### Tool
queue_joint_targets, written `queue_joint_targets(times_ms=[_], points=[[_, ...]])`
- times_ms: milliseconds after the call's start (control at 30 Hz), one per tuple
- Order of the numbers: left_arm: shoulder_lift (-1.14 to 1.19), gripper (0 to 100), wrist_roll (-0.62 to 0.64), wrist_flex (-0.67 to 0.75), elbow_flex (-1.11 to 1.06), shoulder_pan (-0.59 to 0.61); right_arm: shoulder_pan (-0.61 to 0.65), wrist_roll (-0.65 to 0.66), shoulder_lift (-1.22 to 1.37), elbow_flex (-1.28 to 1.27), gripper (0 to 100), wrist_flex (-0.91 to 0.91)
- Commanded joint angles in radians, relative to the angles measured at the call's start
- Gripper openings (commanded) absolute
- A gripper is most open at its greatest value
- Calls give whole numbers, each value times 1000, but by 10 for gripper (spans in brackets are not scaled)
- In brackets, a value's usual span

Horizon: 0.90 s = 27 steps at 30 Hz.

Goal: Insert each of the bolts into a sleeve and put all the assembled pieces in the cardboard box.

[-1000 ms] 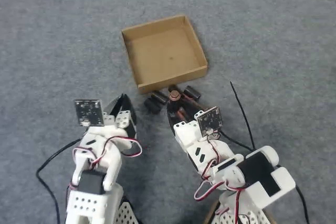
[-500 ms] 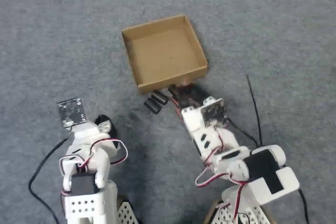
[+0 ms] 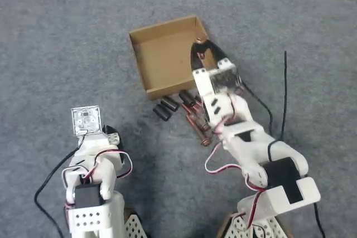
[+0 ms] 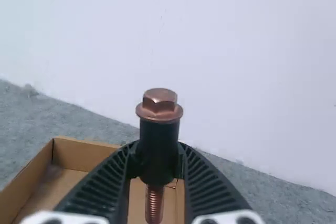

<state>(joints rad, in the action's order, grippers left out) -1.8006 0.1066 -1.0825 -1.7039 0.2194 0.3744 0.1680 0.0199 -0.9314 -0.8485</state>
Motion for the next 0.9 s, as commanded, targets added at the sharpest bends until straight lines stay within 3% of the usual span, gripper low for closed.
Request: queue_joint_targets(times_ms=[0, 333, 867], points=[[-9, 11, -15, 2, 18, 5, -12, 18, -79, 198, 6, 174], [-9, 12, -18, 3, 18, 5, -7, 17, -61, 594, 6, 837], [-9, 12, -18, 3, 18, 5, 2, 25, 381, 1286, 6, 1534]])
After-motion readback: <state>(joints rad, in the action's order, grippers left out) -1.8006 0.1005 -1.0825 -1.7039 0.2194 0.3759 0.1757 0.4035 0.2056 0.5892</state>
